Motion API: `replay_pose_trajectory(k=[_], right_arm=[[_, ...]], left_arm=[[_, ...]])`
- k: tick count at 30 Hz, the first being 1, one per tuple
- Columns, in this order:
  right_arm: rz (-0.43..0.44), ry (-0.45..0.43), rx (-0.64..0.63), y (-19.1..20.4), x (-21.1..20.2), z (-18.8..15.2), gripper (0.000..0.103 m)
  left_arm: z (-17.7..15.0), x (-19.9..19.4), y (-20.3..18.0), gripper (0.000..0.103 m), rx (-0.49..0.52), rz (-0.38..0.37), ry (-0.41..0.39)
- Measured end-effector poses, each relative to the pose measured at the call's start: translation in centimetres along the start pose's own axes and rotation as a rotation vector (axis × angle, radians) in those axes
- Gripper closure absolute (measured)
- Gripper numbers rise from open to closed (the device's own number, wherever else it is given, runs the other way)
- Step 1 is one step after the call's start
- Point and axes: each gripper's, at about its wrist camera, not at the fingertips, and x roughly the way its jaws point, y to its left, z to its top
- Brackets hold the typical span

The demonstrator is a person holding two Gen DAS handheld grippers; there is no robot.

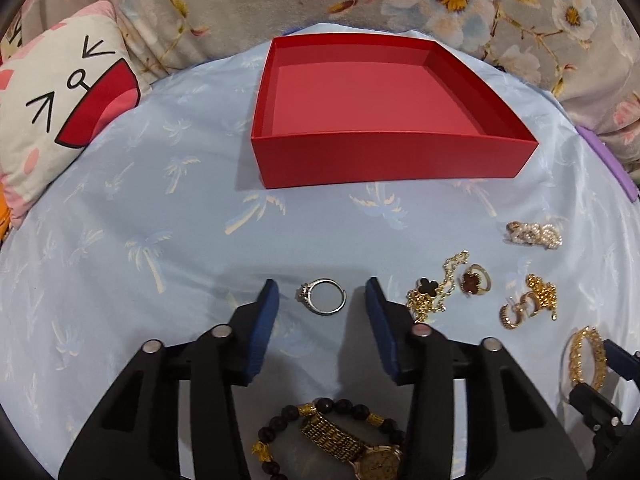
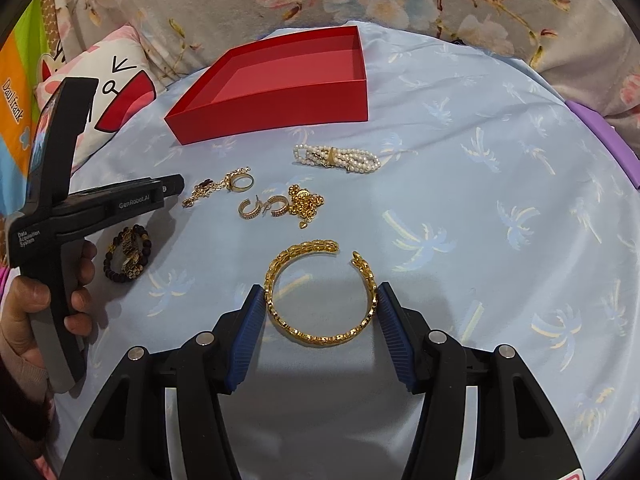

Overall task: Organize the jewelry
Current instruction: 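Close the right gripper on the gold bangle while the left gripper grasps the silver ring, then carry the bangle and ring into the red tray and open both grippers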

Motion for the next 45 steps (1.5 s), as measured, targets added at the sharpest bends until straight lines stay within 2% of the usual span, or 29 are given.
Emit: replay_pose_trajectory(k=[2,8,13,16,19,23,27,32,35,37,42,45], right_arm=[[0.002,0.001,0.002,0.0,0.0,0.0,0.047],[0.008,-0.004,0.001,0.0,-0.2,0.0,0.047],[0.021,-0.039,-0.012,-0.1,-1.8,1.3,0.047],[0.031,-0.069,-0.057,0.0,-3.0,3.6,0.047],[0.076,-0.101,-0.073,0.0,-3.7,7.6,0.047],[0.089,-0.162,-0.082,0.7,-3.1,13.9,0.047],[0.119,-0.14,-0.062,1.6,1.1,21.1,0.047],[0.097,-0.037,-0.018,1.4,9.1,28.1,0.047],[0.116,0.033,0.022,1.1,13.4,30.4,0.047],[0.08,0.053,0.019,1.2,15.5,31.5,0.047],[0.021,0.081,0.01,0.8,18.7,33.2,0.047],[-0.006,0.094,0.002,0.6,20.0,33.7,0.047]], left_arm=[[0.0,-0.2,0.1,0.079,-0.005,-0.012,-0.001],[-0.3,-0.9,0.2,0.08,-0.012,-0.044,-0.003],[0.2,-4.3,0.1,0.08,-0.005,-0.094,-0.043],[1.8,-6.8,-0.1,0.08,0.018,-0.13,-0.085],[4.4,-8.5,-0.3,0.08,0.038,-0.158,-0.129],[9.4,-8.8,-0.5,0.08,0.04,-0.142,-0.206],[15.3,-5.6,-0.6,0.08,0.037,-0.122,-0.214],[21.2,1.0,0.3,0.08,0.002,-0.131,-0.135],[23.6,5.0,0.8,0.08,-0.032,-0.138,-0.075],[24.5,7.3,0.9,0.08,-0.039,-0.154,-0.037],[25.6,12.6,0.4,0.08,-0.018,-0.079,0.038],[25.6,14.6,0.3,0.079,-0.021,-0.063,0.08]])
